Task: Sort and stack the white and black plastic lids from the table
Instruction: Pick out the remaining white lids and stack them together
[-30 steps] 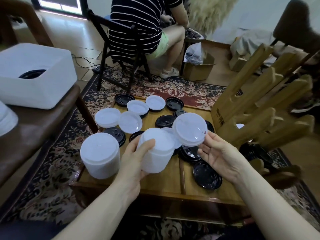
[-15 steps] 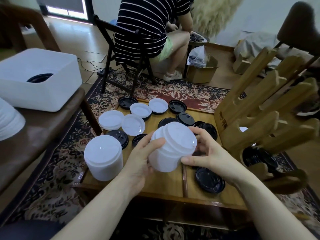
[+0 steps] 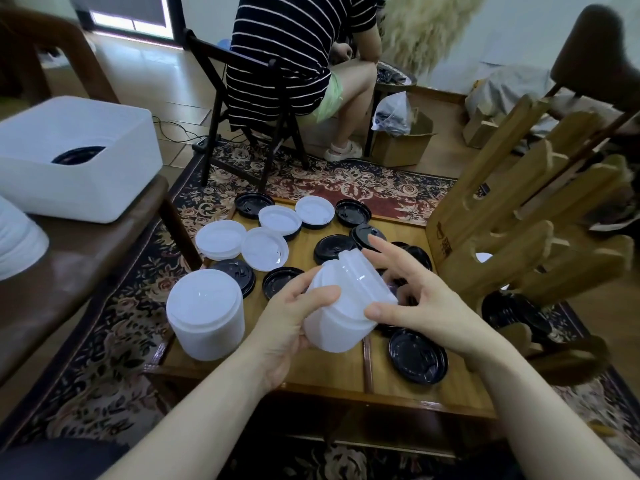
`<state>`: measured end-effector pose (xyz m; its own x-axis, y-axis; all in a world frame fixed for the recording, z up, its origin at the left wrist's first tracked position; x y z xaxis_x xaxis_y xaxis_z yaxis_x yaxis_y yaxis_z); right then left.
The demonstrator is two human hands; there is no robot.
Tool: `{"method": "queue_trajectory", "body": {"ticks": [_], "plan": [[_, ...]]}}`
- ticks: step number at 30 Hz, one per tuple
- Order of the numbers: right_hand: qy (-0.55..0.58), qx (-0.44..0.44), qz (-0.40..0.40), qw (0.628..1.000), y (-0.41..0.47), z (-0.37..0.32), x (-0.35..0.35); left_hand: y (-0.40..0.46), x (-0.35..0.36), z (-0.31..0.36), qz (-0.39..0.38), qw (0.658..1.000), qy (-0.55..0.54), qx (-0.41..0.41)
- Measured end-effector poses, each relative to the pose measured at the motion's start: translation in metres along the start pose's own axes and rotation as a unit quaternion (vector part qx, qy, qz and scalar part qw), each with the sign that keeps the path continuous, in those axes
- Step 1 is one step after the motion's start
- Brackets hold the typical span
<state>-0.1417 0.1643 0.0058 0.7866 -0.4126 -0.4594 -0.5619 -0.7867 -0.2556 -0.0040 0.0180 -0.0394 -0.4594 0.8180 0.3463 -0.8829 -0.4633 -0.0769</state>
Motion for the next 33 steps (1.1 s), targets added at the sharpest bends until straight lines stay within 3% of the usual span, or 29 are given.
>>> {"method": "queue_trajectory", "body": {"ticks": [5,9,13,16,19,25,33], "plan": [[-0.088,0.044,0.093,0.991,0.002,0.003,0.014,0.001,0.000,-0.007,0.002,1.000,0.024,0.013],[-0.178,0.082,0.101,0.975,0.005,0.003,0.021,0.002,0.001,-0.012,-0.004,1.000,0.022,0.011],[-0.017,0.057,-0.017,0.998,0.001,0.005,0.025,0.002,0.000,-0.013,0.003,1.000,0.011,0.009],[0.005,0.039,-0.078,0.996,-0.005,0.002,0.021,0.003,-0.001,-0.011,0.017,1.000,-0.003,0.007],[-0.012,0.010,-0.056,0.998,-0.004,0.001,0.017,0.004,-0.002,-0.008,0.023,1.000,-0.010,0.016],[-0.007,0.002,0.068,0.998,0.003,0.005,0.011,0.004,0.001,-0.003,0.027,0.999,-0.008,0.028],[-0.025,-0.033,0.006,0.999,0.000,0.003,0.012,0.001,0.001,0.000,0.044,0.999,-0.011,0.003]]}}
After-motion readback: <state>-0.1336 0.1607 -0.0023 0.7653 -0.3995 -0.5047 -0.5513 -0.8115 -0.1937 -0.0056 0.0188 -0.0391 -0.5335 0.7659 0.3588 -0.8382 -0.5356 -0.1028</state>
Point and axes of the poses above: each hand's wrist, its own y-axis towards the middle knuckle, its own x-axis out of the palm, z = x × y, the point moved 1 cm from there along y, towards the middle knuckle, and after that the axes turned 14 degrees about x, right-handed, at the moved point
